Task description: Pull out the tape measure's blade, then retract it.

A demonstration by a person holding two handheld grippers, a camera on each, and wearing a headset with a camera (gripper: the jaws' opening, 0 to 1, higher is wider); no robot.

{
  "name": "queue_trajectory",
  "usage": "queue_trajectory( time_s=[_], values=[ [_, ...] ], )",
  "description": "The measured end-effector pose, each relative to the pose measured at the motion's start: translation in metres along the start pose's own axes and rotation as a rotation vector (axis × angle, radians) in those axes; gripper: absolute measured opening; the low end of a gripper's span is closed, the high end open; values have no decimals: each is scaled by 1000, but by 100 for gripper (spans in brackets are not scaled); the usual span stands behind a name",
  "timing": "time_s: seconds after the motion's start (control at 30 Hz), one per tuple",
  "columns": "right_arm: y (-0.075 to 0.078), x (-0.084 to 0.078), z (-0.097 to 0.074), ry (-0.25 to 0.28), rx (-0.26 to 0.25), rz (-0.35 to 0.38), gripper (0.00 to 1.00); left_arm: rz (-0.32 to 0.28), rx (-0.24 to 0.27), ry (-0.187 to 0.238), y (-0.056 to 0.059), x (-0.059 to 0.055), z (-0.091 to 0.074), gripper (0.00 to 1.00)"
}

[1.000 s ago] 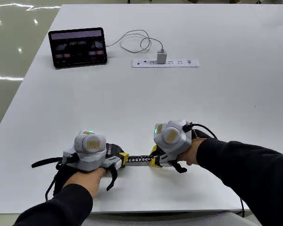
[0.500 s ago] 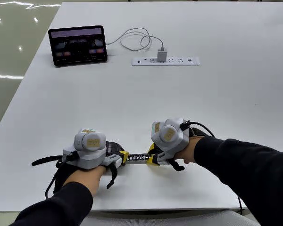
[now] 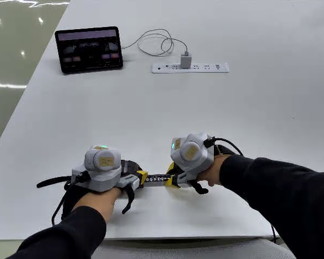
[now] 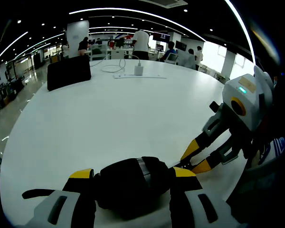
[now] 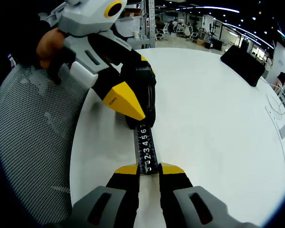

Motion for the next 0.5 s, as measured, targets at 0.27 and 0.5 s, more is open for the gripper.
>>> queue_trajectory(
  time_s=[0.27, 0.5],
  values=[
    [-1, 4, 2, 4, 5, -9, 11, 4, -3, -2, 0, -1, 0, 59],
    [-1, 6, 3, 8, 4, -13, 11, 3, -3, -2, 1, 0, 0, 59]
  ],
)
Point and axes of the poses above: the centre of the closed fingertips' face, and the gripper's own axes: z roughly forward along the fingers, y roughly to its right, x roughly out of its top, the point moved 4 cm from there along -z, roughly backward along the fingers, and after that the axes turned 7 degrees about x, right-handed, at the moved point
